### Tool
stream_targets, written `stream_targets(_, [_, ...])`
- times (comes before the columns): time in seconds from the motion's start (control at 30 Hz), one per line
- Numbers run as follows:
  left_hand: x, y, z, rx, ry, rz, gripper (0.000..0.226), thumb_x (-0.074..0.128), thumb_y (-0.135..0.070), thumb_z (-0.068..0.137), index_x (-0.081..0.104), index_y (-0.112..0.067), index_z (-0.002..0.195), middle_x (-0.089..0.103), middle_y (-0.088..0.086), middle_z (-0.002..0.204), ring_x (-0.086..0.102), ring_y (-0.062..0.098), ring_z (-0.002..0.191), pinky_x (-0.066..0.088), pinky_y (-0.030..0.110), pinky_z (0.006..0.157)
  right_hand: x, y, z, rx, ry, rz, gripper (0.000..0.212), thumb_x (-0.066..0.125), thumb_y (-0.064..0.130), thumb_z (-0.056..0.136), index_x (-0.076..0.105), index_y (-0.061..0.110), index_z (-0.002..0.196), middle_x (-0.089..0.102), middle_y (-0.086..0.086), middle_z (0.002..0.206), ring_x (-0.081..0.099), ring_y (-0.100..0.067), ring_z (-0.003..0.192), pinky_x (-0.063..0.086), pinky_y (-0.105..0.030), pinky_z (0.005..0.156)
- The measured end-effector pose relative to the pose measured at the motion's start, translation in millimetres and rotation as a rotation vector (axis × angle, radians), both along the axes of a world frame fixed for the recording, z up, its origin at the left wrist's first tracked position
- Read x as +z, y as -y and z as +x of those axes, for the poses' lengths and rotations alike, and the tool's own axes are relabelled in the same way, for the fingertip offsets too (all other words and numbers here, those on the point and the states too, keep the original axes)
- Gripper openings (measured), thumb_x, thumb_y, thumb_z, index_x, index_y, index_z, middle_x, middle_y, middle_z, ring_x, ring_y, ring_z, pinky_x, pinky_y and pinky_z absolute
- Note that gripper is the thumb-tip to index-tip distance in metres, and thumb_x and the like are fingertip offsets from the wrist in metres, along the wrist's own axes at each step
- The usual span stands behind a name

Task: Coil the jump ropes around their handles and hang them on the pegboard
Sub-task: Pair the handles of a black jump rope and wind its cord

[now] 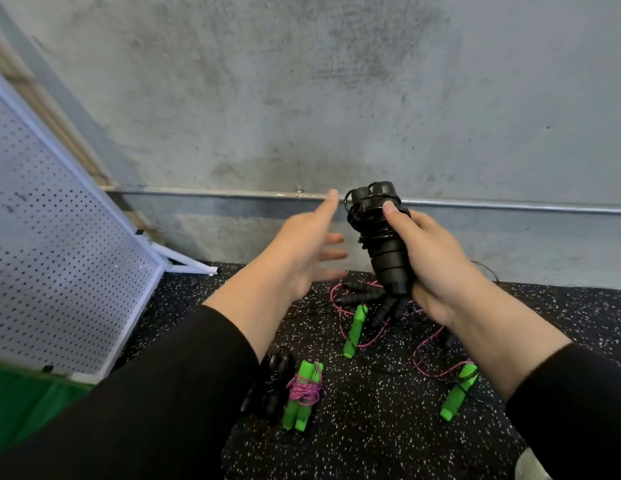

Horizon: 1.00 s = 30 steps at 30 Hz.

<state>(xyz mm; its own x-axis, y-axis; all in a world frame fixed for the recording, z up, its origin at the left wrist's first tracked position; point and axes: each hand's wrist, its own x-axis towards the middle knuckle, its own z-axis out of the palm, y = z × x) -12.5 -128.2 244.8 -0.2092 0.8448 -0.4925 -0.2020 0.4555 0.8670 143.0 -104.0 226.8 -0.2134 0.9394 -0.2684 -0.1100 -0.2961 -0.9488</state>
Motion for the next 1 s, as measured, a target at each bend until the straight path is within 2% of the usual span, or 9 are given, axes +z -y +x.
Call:
stream_targets(0.1, [-7,7,-6,-0.125,0.139,0.0,0.056,0.061,-0.062,0.092,0.066,-0.016,0.123,0.069,0.012,0.11,0.069,0.027,0.097,0.061,0.045,0.077,-10,6,-16,0.113,-0.034,-0.069,0.05,0.067,0.05,0.093,0.062,0.01,0.123,0.071,-0.023,0.116,0.071,-0.041,0.101,0.058,-0.063,0.084])
stream_targets(0.17, [-10,11,-15,-0.092,0.113,0.032,0.046,0.066,-0.054,0.093,0.07,-0.015,0.116,0.073,0.008,0.097,0.07,0.024,0.086,0.06,0.046,0.084,-18,10,-27,0.155,0.008,-0.092,0.053,0.069,0.054,0.09,0.062,0.013,0.122,0.072,-0.02,0.115,0.071,-0.042,0.103,0.053,-0.072,0.083])
stream_targets(0.27, [-20,20,-38,-0.055,-0.054,0.028,0.041,0.071,-0.051,0.09,0.069,-0.018,0.114,0.073,0.001,0.099,0.069,0.02,0.092,0.058,0.045,0.088,-32,17,-47,0.18,0.102,-0.066,0.038,0.07,0.048,0.092,0.066,0.017,0.114,0.072,-0.015,0.116,0.071,-0.026,0.096,0.058,-0.054,0.087])
stream_targets(0.4, [-40,36,-68,-0.021,-0.195,0.032,0.051,0.078,-0.053,0.083,0.062,-0.024,0.123,0.071,-0.001,0.119,0.068,0.018,0.106,0.054,0.042,0.085,-54,30,-80,0.187,0.047,-0.132,0.04,0.07,0.031,0.095,0.054,0.016,0.129,0.071,-0.007,0.12,0.072,-0.025,0.105,0.06,-0.049,0.089])
stream_targets(0.47, [-56,40,-85,0.0,-0.2,-0.006,0.052,0.075,-0.055,0.085,0.061,-0.024,0.125,0.072,-0.002,0.117,0.067,0.018,0.107,0.054,0.043,0.089,-72,34,-95,0.175,0.061,-0.185,0.041,0.071,0.03,0.095,0.053,0.013,0.127,0.068,-0.01,0.12,0.069,-0.03,0.107,0.061,-0.046,0.087])
stream_targets(0.53, [-75,44,-101,-0.002,-0.19,-0.054,0.03,0.064,-0.05,0.096,0.068,-0.025,0.111,0.073,-0.003,0.103,0.065,0.018,0.102,0.051,0.041,0.092,-89,38,-109,0.181,0.056,-0.251,0.029,0.068,0.029,0.097,0.058,0.01,0.118,0.068,-0.016,0.118,0.069,-0.034,0.107,0.062,-0.042,0.083])
stream_targets(0.77, [-155,74,-155,0.132,-0.177,-0.224,0.026,0.053,-0.024,0.101,0.068,-0.015,0.119,0.068,0.0,0.096,0.059,0.016,0.078,0.044,0.027,0.065,-142,61,-156,0.337,0.109,-0.35,0.025,0.055,0.029,0.105,0.067,0.007,0.106,0.07,-0.01,0.108,0.07,-0.032,0.101,0.061,-0.038,0.083])
stream_targets(0.9, [-186,92,-175,0.207,-0.059,-0.293,0.023,0.05,-0.017,0.099,0.072,-0.02,0.096,0.066,-0.004,0.076,0.057,0.013,0.063,0.043,0.023,0.054,-178,69,-178,0.424,0.189,-0.366,0.033,0.051,0.035,0.106,0.063,0.008,0.118,0.067,-0.007,0.113,0.067,-0.026,0.104,0.058,-0.04,0.092])
stream_targets(1.0, [-211,100,-190,0.268,-0.082,-0.34,0.025,0.056,-0.028,0.091,0.068,-0.025,0.112,0.071,0.0,0.105,0.064,0.015,0.083,0.048,0.026,0.064,-207,77,-199,0.483,0.181,-0.426,0.036,0.049,0.037,0.106,0.059,0.012,0.13,0.063,-0.004,0.123,0.064,-0.024,0.111,0.057,-0.038,0.093])
